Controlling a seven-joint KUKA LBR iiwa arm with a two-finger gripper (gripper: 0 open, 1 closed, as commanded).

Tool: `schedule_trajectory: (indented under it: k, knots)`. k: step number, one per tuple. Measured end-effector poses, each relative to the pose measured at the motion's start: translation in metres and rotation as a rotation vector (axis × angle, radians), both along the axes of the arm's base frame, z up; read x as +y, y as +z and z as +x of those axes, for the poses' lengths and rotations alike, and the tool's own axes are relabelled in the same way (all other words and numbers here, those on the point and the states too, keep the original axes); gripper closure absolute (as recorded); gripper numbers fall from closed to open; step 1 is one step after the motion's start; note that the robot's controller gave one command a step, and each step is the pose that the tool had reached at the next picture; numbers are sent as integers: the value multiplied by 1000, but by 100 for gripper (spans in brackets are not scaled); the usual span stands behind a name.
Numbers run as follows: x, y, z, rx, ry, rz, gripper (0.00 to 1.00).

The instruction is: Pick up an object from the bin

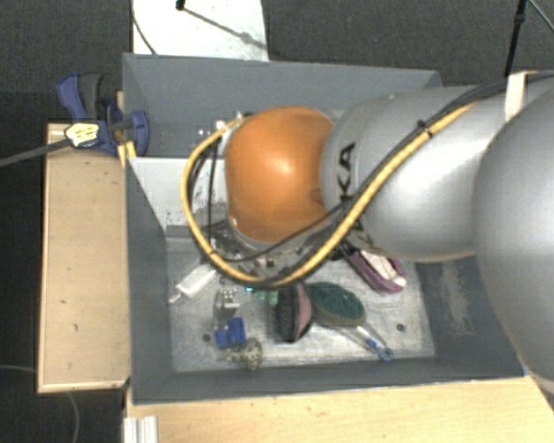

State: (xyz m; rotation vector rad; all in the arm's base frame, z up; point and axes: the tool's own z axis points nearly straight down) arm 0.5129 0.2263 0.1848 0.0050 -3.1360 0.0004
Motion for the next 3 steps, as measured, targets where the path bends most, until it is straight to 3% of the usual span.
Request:
schedule_trajectory:
  k: [1, 2, 3]
  knots:
    - [2, -117, 64, -8, 224, 2, 0]
    - [-3, -83, 60, -14, 399, 3, 0]
    - [-9, -66, 53, -11, 363, 4, 0]
